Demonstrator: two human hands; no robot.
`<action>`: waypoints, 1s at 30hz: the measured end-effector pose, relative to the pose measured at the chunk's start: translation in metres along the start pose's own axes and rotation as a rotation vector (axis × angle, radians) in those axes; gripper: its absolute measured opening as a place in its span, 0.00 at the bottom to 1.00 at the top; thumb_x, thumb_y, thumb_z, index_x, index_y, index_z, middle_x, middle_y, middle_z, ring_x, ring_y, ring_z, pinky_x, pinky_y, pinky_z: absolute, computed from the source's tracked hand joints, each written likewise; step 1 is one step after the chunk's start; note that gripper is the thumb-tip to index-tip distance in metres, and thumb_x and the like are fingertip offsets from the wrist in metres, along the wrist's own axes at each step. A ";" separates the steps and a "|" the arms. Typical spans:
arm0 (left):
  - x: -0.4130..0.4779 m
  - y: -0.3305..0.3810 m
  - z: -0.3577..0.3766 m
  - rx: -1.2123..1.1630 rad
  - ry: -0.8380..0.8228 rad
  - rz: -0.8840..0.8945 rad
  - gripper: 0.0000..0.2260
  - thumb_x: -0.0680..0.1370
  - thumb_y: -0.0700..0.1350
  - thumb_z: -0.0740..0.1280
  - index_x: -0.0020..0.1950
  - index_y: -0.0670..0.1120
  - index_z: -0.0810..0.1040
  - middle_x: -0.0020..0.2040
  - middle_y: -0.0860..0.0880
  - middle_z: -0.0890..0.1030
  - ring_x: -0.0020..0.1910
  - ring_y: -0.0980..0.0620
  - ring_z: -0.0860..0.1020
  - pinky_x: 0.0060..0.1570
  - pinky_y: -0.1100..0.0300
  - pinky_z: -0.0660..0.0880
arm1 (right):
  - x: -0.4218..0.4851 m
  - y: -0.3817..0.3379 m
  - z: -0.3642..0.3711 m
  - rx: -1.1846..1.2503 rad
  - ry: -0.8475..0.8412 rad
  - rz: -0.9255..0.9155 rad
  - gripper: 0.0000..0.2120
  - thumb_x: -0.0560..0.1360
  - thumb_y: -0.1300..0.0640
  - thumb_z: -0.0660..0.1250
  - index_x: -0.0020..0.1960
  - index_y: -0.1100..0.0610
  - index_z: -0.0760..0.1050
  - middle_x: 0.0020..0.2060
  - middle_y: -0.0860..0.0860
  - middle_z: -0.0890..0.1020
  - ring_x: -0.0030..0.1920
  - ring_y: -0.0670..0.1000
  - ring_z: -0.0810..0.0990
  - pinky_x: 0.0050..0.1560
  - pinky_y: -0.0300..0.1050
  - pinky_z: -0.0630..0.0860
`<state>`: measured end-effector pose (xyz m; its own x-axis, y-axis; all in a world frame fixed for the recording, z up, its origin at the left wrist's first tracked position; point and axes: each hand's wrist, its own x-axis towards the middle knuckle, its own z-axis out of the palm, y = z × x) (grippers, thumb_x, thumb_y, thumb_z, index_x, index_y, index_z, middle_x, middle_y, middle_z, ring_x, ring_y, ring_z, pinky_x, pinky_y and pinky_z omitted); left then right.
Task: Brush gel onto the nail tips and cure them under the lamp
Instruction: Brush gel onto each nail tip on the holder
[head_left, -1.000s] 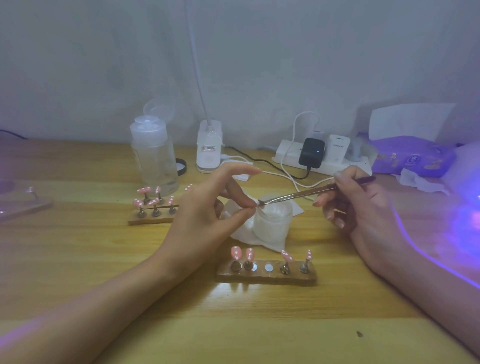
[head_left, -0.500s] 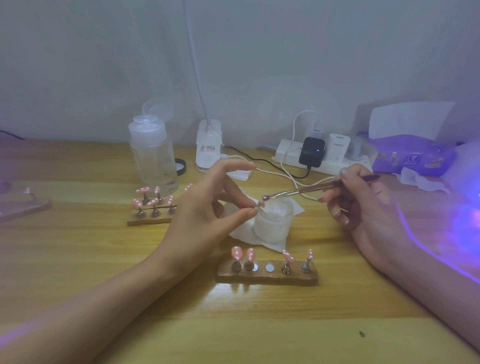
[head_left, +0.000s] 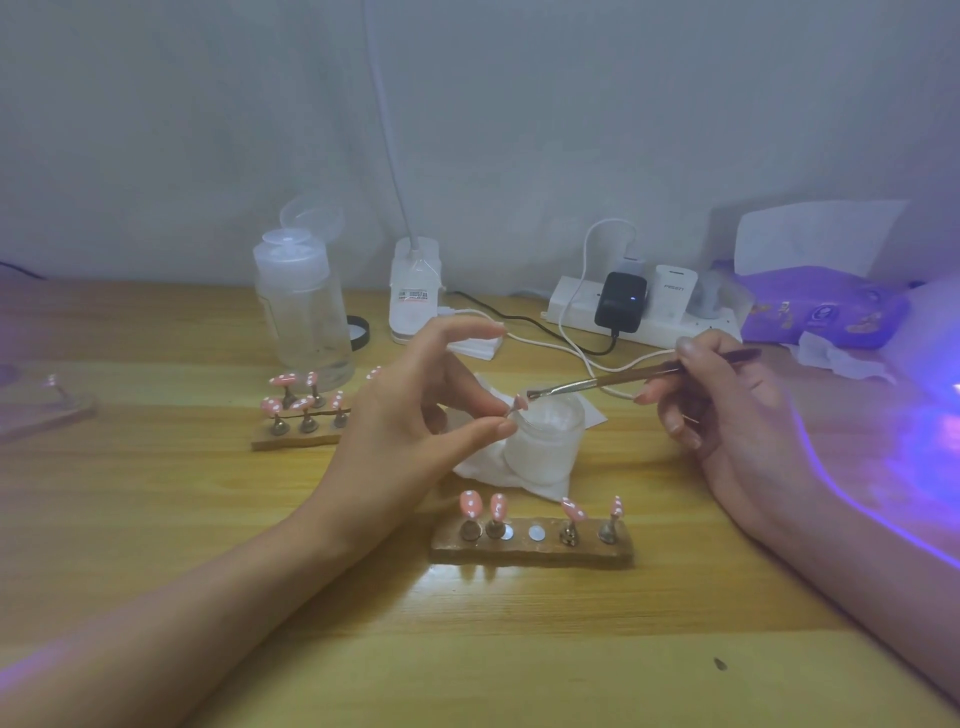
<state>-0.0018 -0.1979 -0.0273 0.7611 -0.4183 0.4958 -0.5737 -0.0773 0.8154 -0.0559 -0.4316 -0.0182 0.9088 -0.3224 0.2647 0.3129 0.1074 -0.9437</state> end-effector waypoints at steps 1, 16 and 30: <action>0.000 0.000 0.000 -0.007 -0.001 -0.003 0.25 0.72 0.39 0.76 0.65 0.54 0.74 0.38 0.52 0.83 0.44 0.52 0.83 0.35 0.64 0.72 | 0.000 -0.001 0.000 0.014 -0.010 -0.008 0.11 0.77 0.52 0.63 0.37 0.51 0.72 0.31 0.54 0.83 0.24 0.47 0.72 0.24 0.34 0.65; 0.000 0.001 0.001 0.006 0.000 0.000 0.25 0.72 0.40 0.77 0.65 0.53 0.74 0.38 0.52 0.82 0.39 0.54 0.82 0.32 0.62 0.73 | -0.001 0.001 -0.001 -0.018 -0.004 0.023 0.16 0.81 0.57 0.61 0.35 0.50 0.73 0.30 0.55 0.83 0.25 0.47 0.73 0.24 0.34 0.66; 0.001 -0.001 0.000 0.008 0.006 0.009 0.25 0.72 0.39 0.77 0.65 0.54 0.74 0.38 0.51 0.82 0.41 0.52 0.82 0.33 0.60 0.72 | -0.003 -0.003 0.003 -0.025 -0.076 -0.011 0.12 0.76 0.48 0.65 0.34 0.47 0.75 0.34 0.55 0.85 0.26 0.47 0.75 0.25 0.34 0.67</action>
<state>-0.0007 -0.1981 -0.0277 0.7577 -0.4133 0.5050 -0.5829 -0.0806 0.8086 -0.0588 -0.4283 -0.0159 0.9240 -0.2509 0.2887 0.3170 0.0800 -0.9450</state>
